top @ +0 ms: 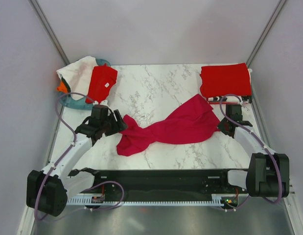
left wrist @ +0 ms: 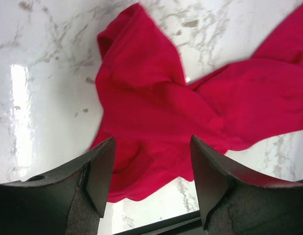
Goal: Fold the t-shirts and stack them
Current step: Flatten the tshirt out
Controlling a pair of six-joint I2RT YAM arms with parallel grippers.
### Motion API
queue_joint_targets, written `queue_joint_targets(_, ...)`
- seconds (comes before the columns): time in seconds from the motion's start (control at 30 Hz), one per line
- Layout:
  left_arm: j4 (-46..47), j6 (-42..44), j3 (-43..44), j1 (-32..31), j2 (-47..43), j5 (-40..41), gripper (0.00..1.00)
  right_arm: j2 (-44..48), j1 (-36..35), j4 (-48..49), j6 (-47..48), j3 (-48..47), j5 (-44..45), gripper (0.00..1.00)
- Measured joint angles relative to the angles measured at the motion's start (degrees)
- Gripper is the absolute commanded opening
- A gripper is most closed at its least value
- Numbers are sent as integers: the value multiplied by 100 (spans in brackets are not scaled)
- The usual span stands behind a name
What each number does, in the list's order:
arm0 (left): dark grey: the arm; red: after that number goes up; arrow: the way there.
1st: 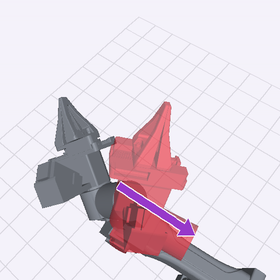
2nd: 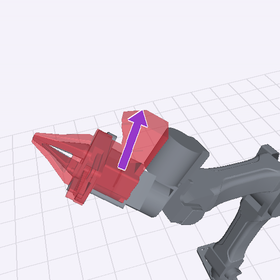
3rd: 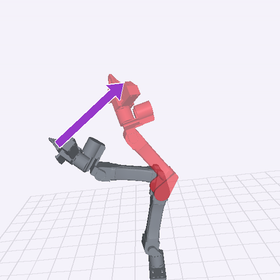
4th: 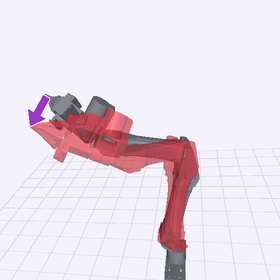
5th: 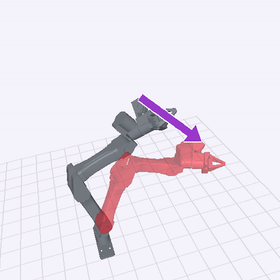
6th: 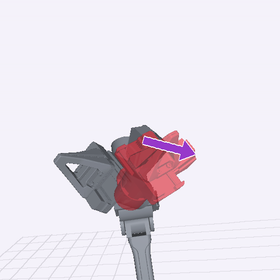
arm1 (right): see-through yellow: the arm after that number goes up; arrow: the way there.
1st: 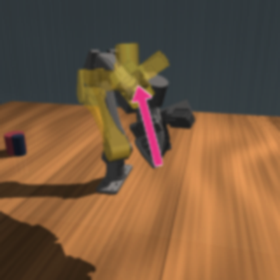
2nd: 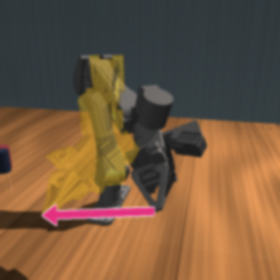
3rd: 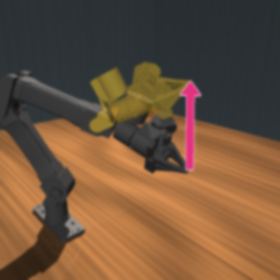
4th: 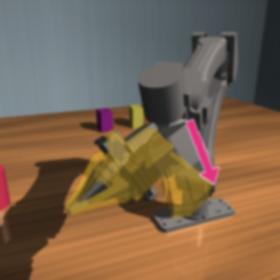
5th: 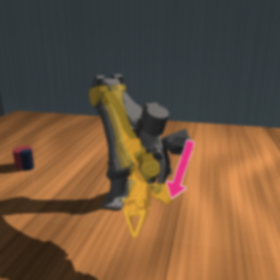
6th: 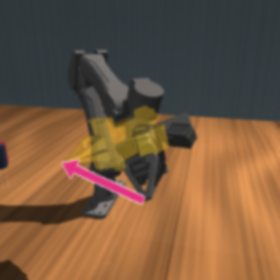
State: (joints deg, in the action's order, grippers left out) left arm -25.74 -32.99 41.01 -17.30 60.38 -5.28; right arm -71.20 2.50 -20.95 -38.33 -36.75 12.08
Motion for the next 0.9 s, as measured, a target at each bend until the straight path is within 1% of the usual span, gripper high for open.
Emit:
queue_joint_targets(0.03,28,-44,-142,50,-2,46,68,-2,0,20,0,0,-26,0)
queue_joint_targets(0.07,42,-101,-254,111,-9,61,70,-7,0,37,0,0,-52,0)
queue_joint_targets(0.13,203,-236,-564,308,-9,24,78,-7,-2,59,2,0,-90,0)
queue_joint_targets(0.17,339,-310,-728,396,-11,-24,85,-7,0,66,2,0,-111,0)
queue_joint_targets(0.23,529,-413,-946,498,20,-125,89,-7,-2,72,2,0,-133,0)
queue_joint_targets(0.3,780,-490,-1064,525,122,-260,90,-7,0,83,2,11,-157,0)
queue_joint_targets(0.43,1486,-544,-1082,531,564,-553,84,-7,0,83,2,46,-197,0)
queue_joint_targets(0.53,1853,-557,-1080,533,796,-647,71,-7,0,87,4,59,-240,0)
queue_joint_targets(0.57,1947,-560,-1075,533,861,-688,60,-7,0,85,4,61,-247,0)
queue_joint_targets(0.63,2055,-564,-1069,533,935,-732,45,-7,0,85,7,63,-284,0)
queue_joint_targets(0.67,2094,-570,-1064,533,946,-758,29,-7,0,87,7,63,-302,0)
queue_joint_targets(0.73,2149,-581,-1056,531,933,-846,18,-7,0,85,11,68,-323,0)
queue_joint_targets(0.77,2144,-584,-1049,525,916,-870,6,-7,-2,87,11,72,-328,0)
queue_joint_targets(0.8,2118,-588,-1047,516,874,-887,2,-7,0,83,11,74,-339,0)
queue_joint_targets(0.9,1871,-597,-1045,494,553,-896,2,-7,0,85,11,74,-396,0)
